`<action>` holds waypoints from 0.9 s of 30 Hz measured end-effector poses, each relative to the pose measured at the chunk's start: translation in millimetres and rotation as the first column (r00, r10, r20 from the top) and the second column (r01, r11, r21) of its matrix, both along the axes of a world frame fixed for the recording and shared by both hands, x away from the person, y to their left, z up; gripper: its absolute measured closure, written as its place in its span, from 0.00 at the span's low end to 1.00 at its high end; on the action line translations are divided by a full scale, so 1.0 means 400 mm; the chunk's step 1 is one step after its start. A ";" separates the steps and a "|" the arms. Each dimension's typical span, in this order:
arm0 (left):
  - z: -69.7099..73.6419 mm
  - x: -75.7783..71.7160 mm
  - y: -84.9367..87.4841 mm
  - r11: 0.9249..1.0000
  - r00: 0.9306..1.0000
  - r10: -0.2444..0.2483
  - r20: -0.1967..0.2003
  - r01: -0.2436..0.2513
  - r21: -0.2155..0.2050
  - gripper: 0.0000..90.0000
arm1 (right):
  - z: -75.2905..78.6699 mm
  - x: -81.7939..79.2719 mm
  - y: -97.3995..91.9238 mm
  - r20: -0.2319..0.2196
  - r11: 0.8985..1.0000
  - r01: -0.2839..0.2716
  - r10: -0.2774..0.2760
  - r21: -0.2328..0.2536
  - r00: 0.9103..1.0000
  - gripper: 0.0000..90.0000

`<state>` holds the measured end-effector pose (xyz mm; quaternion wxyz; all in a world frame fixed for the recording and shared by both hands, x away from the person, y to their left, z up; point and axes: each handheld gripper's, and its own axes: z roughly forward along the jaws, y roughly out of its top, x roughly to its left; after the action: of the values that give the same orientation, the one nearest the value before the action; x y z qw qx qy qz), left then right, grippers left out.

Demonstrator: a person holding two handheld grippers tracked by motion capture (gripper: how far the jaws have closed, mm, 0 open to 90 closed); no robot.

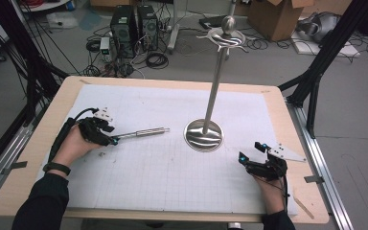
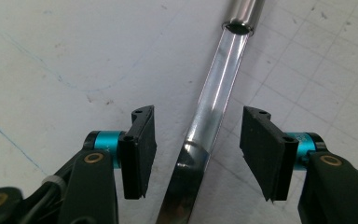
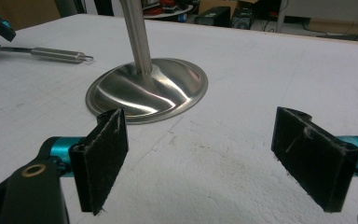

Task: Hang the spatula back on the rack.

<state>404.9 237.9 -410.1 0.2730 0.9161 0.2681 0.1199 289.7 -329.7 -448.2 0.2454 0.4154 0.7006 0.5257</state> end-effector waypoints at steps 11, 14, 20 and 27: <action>-0.019 0.014 -0.006 0.998 0.998 -0.008 -0.055 0.012 0.064 0.57 | 0.000 0.000 0.000 0.000 1.000 -0.002 0.002 0.000 1.000 0.20; -0.021 0.018 -0.001 0.999 0.997 -0.010 -0.073 0.014 0.052 0.60 | 0.000 -0.001 0.000 -0.004 1.000 -0.001 0.001 0.002 1.000 0.20; -0.022 0.022 0.002 1.000 0.994 -0.001 -0.113 0.004 0.025 0.68 | 0.000 0.000 0.000 -0.002 1.000 0.000 0.000 0.001 1.000 0.20; -0.009 0.035 -0.028 0.993 0.988 0.020 -0.155 -0.002 0.119 0.72 | 0.000 0.000 -0.001 0.000 1.000 -0.001 0.001 0.000 1.000 0.20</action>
<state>418.9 226.7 -413.7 0.1959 0.9357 0.2861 0.0651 289.7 -330.0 -448.2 0.2449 0.4150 0.7010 0.5257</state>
